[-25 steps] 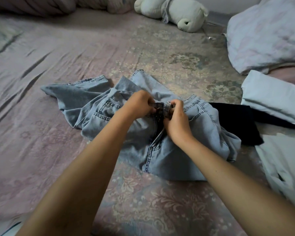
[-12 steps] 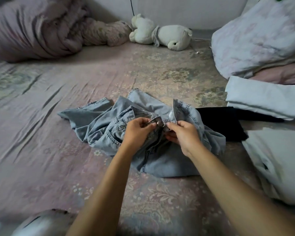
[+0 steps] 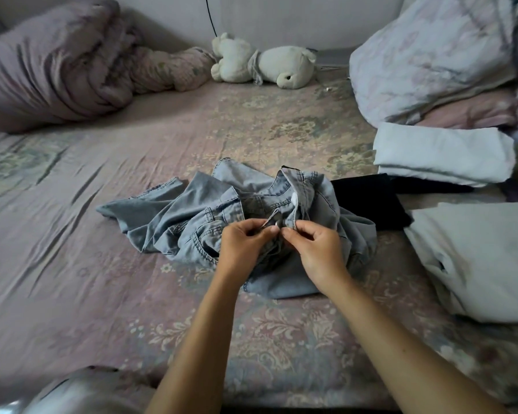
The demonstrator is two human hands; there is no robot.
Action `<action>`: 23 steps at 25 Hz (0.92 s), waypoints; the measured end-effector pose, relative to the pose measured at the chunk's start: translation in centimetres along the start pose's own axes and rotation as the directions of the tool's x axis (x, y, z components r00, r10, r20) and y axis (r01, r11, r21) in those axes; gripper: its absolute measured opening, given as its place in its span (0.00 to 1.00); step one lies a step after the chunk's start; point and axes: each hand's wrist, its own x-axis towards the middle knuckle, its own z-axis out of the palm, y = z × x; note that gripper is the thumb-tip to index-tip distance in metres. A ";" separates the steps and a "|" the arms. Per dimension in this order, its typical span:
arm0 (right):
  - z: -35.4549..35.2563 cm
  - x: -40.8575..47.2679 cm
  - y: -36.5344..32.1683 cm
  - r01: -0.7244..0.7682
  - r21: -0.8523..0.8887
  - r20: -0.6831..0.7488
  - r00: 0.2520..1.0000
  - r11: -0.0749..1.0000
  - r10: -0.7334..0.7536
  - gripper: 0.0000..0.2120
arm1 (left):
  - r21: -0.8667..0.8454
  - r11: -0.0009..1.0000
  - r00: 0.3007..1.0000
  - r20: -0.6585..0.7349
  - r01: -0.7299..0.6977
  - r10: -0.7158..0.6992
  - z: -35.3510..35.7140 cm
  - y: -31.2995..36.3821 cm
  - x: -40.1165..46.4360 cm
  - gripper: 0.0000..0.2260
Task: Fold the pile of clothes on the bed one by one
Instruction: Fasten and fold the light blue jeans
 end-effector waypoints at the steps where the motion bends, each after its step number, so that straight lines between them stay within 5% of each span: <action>1: 0.0 -0.1 -0.1 0.014 -0.014 0.006 1.000 1.000 -0.014 0.07 | -0.006 1.000 1.000 -0.003 0.006 -0.006 -0.1 0.0 0.0 0.05; 3: 0.0 -0.3 -0.3 0.006 -0.029 0.027 1.000 1.000 -0.006 0.07 | -0.014 1.000 1.000 0.006 0.016 -0.016 -0.5 0.0 0.0 0.04; 5: 0.1 -0.1 -0.7 -0.139 0.192 0.067 0.990 0.972 0.128 0.10 | -0.025 0.999 0.999 0.024 0.027 -0.026 -0.8 0.2 0.0 0.05; 7: 0.0 0.3 -1.0 -0.296 0.458 0.154 0.955 0.838 0.253 0.11 | -0.032 0.999 0.998 0.057 0.032 -0.030 -0.9 0.5 0.0 0.03; 11: -0.6 0.3 -1.0 -0.453 0.582 0.291 0.891 0.675 0.348 0.07 | 0.022 1.000 0.991 0.131 0.019 -0.022 -1.1 1.0 0.0 0.02; 14: -0.4 0.5 -0.6 -0.467 0.509 0.260 0.884 0.723 0.388 0.07 | 0.196 0.978 0.995 0.091 -0.067 0.050 -0.7 1.1 0.2 0.02; 18: 0.7 0.7 -0.2 -0.249 0.318 0.074 0.969 0.915 0.237 0.08 | 0.513 0.833 0.891 -0.255 -0.204 0.376 0.1 0.8 -0.5 0.05; 21: 1.1 -0.2 0.3 -0.042 -0.039 -0.018 0.999 0.998 0.041 0.10 | 0.426 0.895 0.947 -0.213 -0.130 0.239 0.9 1.0 -1.7 0.11; 23: 1.5 -0.9 0.7 0.019 -0.112 -0.047 0.999 0.994 -0.024 0.07 | 0.312 0.947 0.963 -0.226 -0.072 0.147 1.2 0.7 -1.9 0.08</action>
